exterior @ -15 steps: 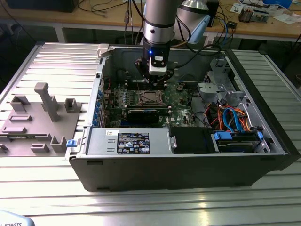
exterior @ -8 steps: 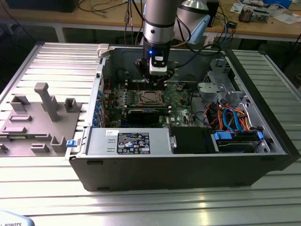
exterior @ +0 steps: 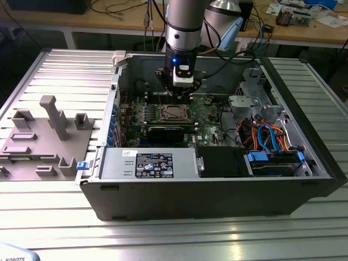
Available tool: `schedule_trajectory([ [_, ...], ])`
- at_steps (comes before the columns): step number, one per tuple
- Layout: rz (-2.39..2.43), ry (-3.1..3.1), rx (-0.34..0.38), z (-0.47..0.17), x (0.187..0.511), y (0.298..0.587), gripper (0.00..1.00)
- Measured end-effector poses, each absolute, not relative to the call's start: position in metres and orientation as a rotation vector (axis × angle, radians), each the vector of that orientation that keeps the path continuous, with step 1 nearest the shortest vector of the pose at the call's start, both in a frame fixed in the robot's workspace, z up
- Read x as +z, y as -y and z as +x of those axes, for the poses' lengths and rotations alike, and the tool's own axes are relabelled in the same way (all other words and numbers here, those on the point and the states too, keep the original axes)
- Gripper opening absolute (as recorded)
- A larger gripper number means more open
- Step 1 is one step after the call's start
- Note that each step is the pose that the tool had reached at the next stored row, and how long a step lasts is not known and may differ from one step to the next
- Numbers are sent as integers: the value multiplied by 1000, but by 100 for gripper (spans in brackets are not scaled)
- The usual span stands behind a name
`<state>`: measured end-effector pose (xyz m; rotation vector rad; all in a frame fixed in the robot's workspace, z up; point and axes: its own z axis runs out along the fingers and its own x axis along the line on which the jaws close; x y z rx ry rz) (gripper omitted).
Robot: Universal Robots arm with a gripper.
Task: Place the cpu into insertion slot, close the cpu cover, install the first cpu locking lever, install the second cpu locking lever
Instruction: 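Install the first cpu locking lever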
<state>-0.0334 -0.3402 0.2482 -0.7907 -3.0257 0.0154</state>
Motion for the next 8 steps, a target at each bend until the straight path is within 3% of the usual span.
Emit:
schedule_trajectory([
  [8,-778,3029,16,-33,248,340,11],
])
